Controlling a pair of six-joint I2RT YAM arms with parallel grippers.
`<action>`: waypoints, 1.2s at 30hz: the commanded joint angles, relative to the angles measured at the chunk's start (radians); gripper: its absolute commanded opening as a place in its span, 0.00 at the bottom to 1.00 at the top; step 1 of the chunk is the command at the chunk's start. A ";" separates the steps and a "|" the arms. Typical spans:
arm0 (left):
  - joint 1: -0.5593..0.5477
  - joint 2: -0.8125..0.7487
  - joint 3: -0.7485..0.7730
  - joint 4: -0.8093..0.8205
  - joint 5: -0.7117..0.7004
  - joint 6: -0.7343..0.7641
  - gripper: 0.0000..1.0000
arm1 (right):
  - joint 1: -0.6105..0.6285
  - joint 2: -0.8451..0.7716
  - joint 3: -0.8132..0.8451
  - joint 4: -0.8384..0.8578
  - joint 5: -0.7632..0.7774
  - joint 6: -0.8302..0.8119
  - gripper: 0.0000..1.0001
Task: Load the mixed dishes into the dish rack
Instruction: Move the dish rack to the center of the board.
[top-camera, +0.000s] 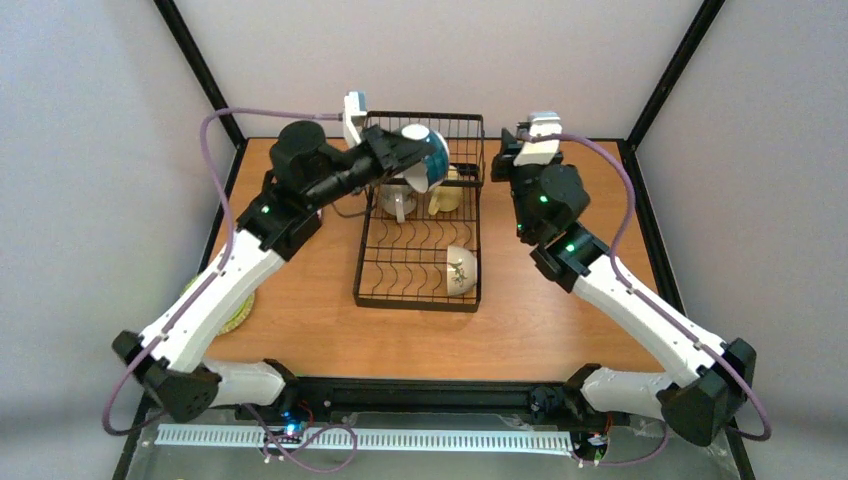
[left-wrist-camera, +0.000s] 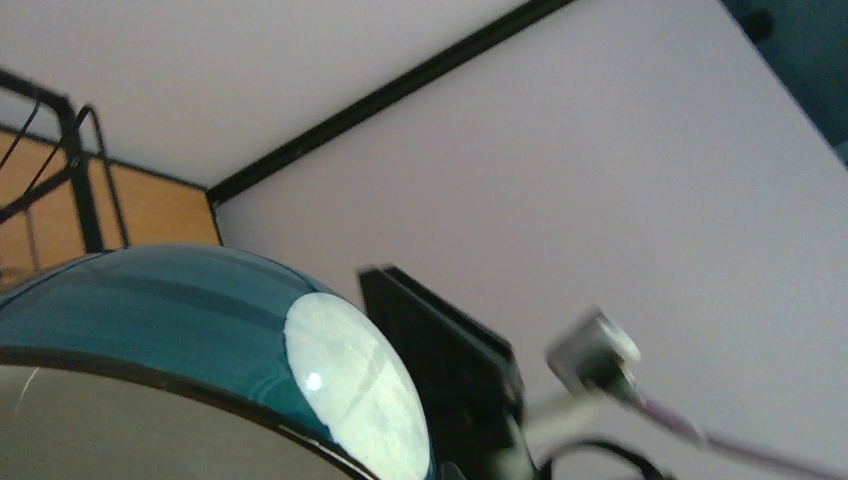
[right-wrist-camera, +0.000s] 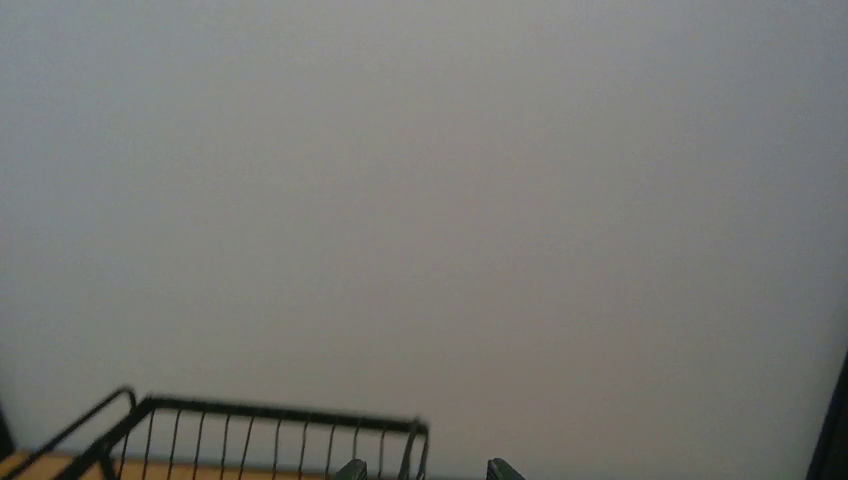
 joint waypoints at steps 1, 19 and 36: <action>0.006 -0.127 -0.112 -0.054 0.111 0.056 0.00 | -0.012 0.078 0.026 -0.241 0.013 0.229 0.68; 0.007 -0.364 -0.366 -0.090 0.175 0.066 0.00 | -0.128 0.387 0.316 -0.503 -0.105 0.381 0.67; 0.005 -0.369 -0.371 -0.102 0.204 0.079 0.00 | -0.156 0.548 0.511 -0.727 -0.157 0.434 0.65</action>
